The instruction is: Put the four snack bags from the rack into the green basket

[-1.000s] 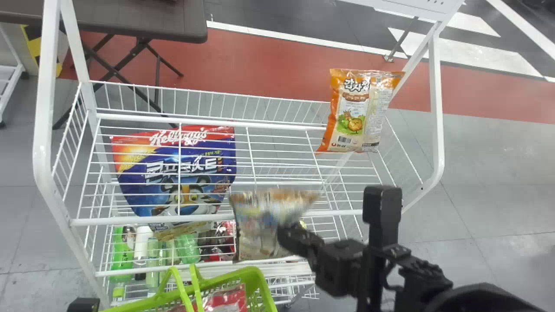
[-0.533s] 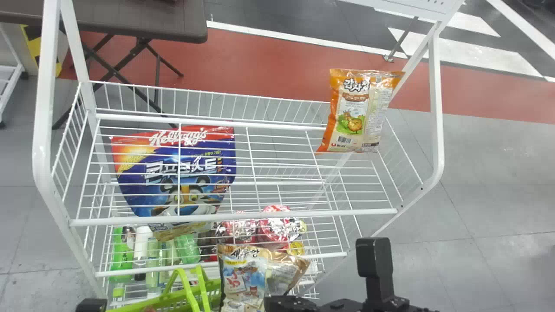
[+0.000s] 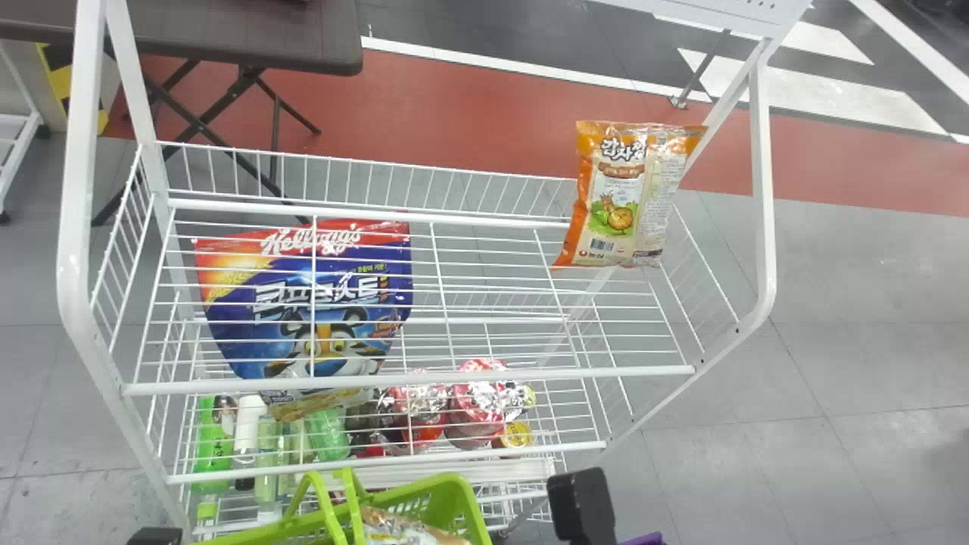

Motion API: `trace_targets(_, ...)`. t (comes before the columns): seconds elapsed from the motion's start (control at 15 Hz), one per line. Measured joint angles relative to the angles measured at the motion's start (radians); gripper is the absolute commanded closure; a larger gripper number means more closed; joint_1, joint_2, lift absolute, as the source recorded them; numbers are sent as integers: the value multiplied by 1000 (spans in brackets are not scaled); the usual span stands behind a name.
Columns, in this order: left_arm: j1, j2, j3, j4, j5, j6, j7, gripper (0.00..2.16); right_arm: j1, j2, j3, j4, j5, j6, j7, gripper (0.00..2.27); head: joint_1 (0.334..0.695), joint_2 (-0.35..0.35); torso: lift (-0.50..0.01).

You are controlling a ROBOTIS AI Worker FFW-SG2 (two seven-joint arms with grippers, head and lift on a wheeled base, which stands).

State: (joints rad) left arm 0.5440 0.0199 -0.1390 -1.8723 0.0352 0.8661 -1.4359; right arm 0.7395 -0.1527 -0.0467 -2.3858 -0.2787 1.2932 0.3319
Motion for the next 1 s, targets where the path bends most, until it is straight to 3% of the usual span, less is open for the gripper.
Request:
trace_targets(0.07, 2, 0, 0, -3, 0, -1, 0, 2115, -9, -2, 9, 11, 18, 12, -8, 19, 695, -350, -6)
trace_targets(0.27, 3, 0, 1, -5, 0, -2, 0, 2115, -18, -4, -15, 3, 41, 27, -1, 39, 695, -350, -6)
trace_targets(0.47, 4, 0, -2, -5, 0, -2, 0, 2115, -13, 0, -57, -16, 20, -126, 14, 76, 695, -350, -6)
trace_targets(0.67, 7, 0, -6, -6, -1, -7, 1, 2115, -18, 2, -38, 45, 8, -543, 14, 83, 695, -350, -6)
trace_targets(0.8, 10, 0, -8, -7, -2, -10, 6, 2115, -42, 4, -9, 141, 4, -964, -3, 83, 695, -350, -6)
trace_targets(0.87, 11, 1, -11, -8, -4, -10, 7, 2115, -70, 7, 1, 195, 7, -1147, -31, 83, 695, -350, -6)
trace_targets(1.0, 11, 4, -14, -12, -7, -7, 5, 2115, -162, 15, 0, 274, 21, -1270, -123, 83, 695, -350, -6)
